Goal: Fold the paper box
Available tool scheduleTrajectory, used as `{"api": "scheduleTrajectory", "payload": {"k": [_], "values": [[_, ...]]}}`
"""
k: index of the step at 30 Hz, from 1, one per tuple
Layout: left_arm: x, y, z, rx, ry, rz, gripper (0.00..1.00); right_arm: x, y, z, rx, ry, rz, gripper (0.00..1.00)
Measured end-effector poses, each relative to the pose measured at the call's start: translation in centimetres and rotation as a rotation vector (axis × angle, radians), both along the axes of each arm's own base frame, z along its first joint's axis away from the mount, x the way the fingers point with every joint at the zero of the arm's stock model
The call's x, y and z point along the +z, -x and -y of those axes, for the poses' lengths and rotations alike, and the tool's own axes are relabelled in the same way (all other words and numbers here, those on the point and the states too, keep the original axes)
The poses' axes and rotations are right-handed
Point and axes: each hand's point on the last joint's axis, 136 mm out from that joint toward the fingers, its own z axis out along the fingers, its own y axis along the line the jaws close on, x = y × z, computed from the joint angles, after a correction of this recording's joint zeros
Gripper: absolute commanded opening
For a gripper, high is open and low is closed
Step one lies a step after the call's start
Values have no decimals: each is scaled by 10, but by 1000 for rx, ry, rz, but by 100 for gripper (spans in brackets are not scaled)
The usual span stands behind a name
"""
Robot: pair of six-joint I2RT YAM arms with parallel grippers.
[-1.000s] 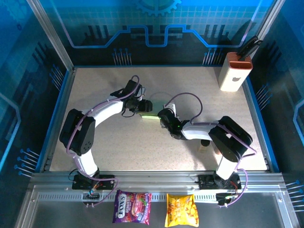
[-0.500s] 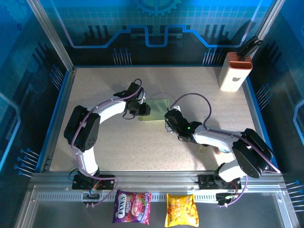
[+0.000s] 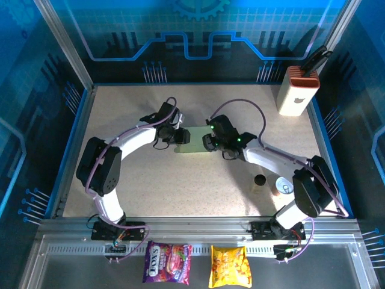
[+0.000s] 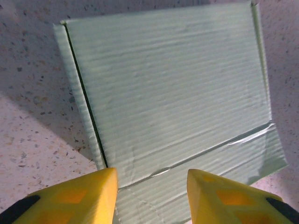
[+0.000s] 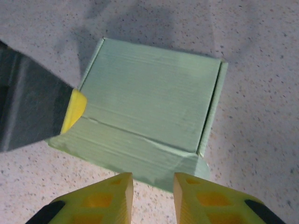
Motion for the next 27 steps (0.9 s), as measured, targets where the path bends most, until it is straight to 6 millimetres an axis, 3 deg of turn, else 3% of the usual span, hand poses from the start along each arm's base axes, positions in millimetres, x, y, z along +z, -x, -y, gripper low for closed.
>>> {"api": "scheduleTrajectory", "payload": {"k": [5,10,14,18,23,27], "values": [[1,-3,-8,21,-8,1,53,-15,-19,3,32,-9,-92,45],[-6,-5,-17,41,-26,-17,55,-42,-32,10,31,-26,-212,49],[-22,-6,-21,49,-41,-55,54,-68,-37,16,26,-42,-302,49],[-40,-5,-22,49,-53,-99,46,-90,-32,18,28,-53,-379,44],[-41,-9,-16,37,-25,-103,35,-90,-33,12,46,-92,-399,35],[-41,-8,-13,29,-5,-110,34,-89,-33,11,48,-116,-403,33]]}}
